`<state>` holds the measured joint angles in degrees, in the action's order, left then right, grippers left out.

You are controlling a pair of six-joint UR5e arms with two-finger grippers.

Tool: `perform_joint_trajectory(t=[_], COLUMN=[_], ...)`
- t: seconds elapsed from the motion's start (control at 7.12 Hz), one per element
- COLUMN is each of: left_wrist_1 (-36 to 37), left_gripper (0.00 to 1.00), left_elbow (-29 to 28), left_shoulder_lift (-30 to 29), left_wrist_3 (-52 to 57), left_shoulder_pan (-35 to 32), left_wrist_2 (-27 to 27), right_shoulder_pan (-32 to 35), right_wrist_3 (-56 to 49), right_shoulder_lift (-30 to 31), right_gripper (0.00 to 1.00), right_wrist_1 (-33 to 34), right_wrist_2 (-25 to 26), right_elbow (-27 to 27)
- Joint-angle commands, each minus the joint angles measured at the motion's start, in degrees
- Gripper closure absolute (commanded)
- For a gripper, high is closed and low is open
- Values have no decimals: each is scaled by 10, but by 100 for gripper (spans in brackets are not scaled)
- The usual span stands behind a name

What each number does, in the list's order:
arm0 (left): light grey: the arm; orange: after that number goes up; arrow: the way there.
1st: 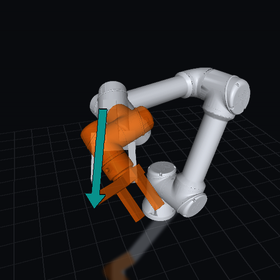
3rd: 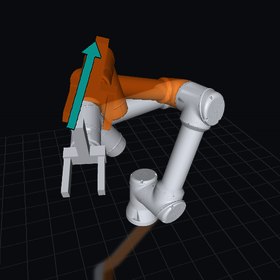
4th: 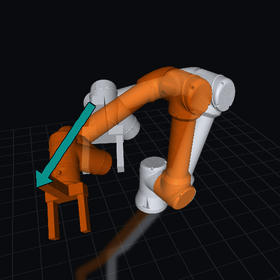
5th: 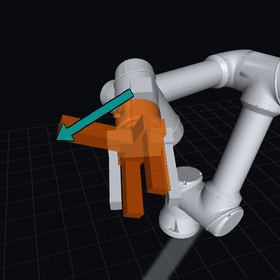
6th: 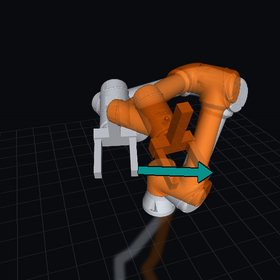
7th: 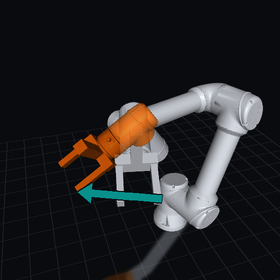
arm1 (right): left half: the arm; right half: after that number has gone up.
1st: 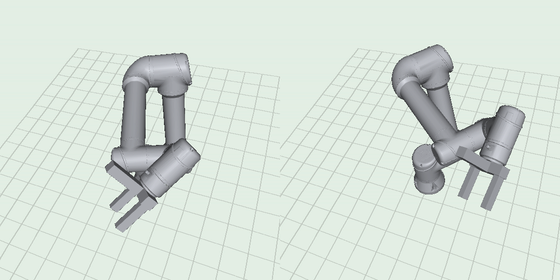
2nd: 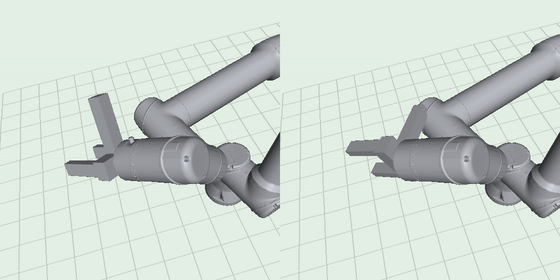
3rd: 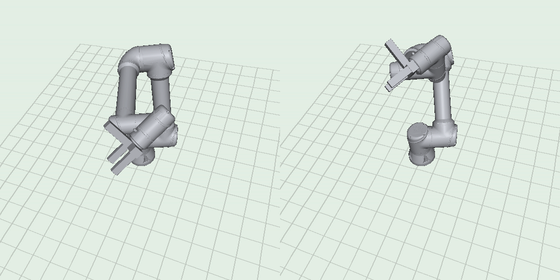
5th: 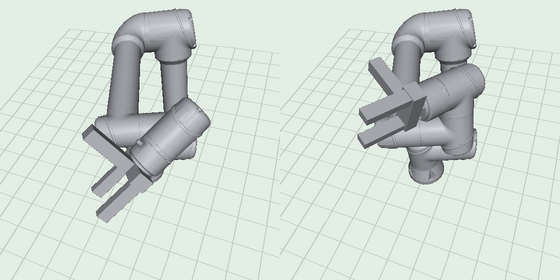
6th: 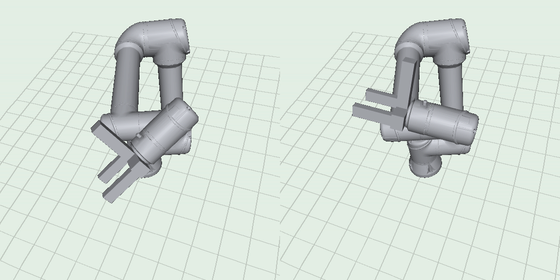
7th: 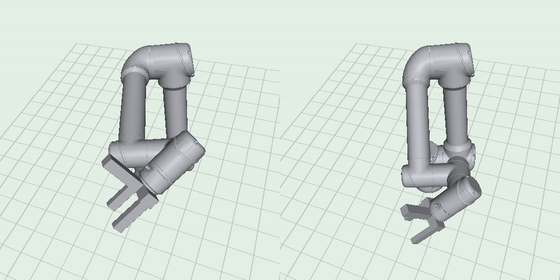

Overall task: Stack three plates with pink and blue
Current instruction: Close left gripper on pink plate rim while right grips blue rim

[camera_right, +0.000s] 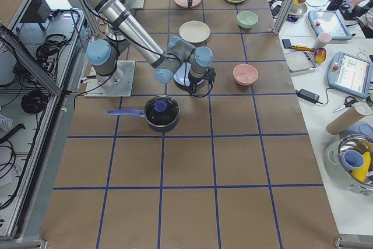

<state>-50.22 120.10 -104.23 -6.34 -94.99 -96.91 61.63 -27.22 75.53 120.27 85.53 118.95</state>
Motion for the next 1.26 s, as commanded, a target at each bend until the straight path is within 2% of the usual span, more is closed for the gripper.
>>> perform_joint_trajectory(t=[0.0, 0.42, 0.84, 0.98, 1.12], left_wrist_1=[4, 4, 3, 2, 1], left_gripper=[60, 70, 95, 100, 100], left_elbow=[0, 0, -1, -1, -3], left_shoulder_lift=[-5, -16, -19, -19, -19], left_wrist_3=[0, 0, 0, 0, 0], left_shoulder_pan=[0, 0, -1, -1, -2], left_wrist_2=[0, 0, -3, -4, -7], right_shoulder_pan=[2, 2, 5, 5, 5], right_wrist_3=[-1, -5, -2, -5, -1], right_shoulder_lift=[25, 29, 52, 44, 42], right_gripper=[100, 100, 100, 100, 100], right_wrist_1=[-46, -54, -163, -161, -159], right_wrist_2=[4, 1, -3, -5, -5], right_elbow=[-3, -12, -88, -88, -73])
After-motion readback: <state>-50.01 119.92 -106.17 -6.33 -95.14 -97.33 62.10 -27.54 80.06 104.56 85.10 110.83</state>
